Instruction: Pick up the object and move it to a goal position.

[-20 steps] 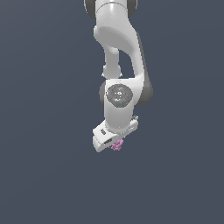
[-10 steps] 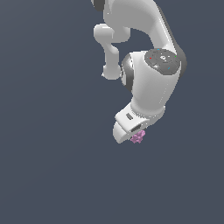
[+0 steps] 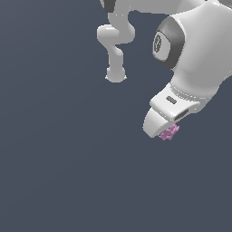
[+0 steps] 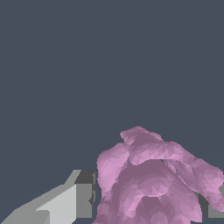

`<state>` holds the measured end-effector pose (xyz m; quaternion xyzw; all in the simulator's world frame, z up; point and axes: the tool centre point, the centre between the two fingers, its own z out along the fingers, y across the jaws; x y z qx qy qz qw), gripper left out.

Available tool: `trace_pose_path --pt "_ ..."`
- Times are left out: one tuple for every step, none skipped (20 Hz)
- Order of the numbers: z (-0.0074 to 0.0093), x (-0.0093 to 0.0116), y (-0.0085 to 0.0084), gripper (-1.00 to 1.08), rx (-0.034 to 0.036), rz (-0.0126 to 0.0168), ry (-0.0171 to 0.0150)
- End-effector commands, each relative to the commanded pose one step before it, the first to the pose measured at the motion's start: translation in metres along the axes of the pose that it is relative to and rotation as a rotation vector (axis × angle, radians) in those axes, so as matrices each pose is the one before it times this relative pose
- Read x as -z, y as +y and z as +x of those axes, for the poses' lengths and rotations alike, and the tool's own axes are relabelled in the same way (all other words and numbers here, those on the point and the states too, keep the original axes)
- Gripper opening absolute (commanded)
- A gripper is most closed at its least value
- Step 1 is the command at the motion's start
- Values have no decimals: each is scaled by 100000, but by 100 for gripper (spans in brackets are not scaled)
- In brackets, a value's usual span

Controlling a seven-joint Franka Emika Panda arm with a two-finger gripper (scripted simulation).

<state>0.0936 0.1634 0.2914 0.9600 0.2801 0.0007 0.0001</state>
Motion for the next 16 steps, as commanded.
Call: trace_pose_path --pt "711 1358 -893 -100 -132 34 -149" --pt "240 423 -277 -100 0 0 0" --pt "215 375 -245 -100 0 0 0" --pt "180 336 -183 -100 -31 33 18" --pt "172 292 -188 -100 0 0 0" --pt "152 255 -163 -100 0 0 0" --pt "134 221 -140 -100 0 0 0" --pt "117 189 -118 -100 0 0 0" --pt "101 160 -99 -100 0 0 0" --pt "86 134 -81 -100 0 0 0" --pt "72 109 -65 -100 0 0 0" --pt "58 86 -51 -100 0 0 0" --pt "44 65 -38 -100 0 0 0" --pt "31 45 -26 -100 0 0 0" --pt "19 26 -15 -100 0 0 0" --pt "6 9 -5 -100 0 0 0"
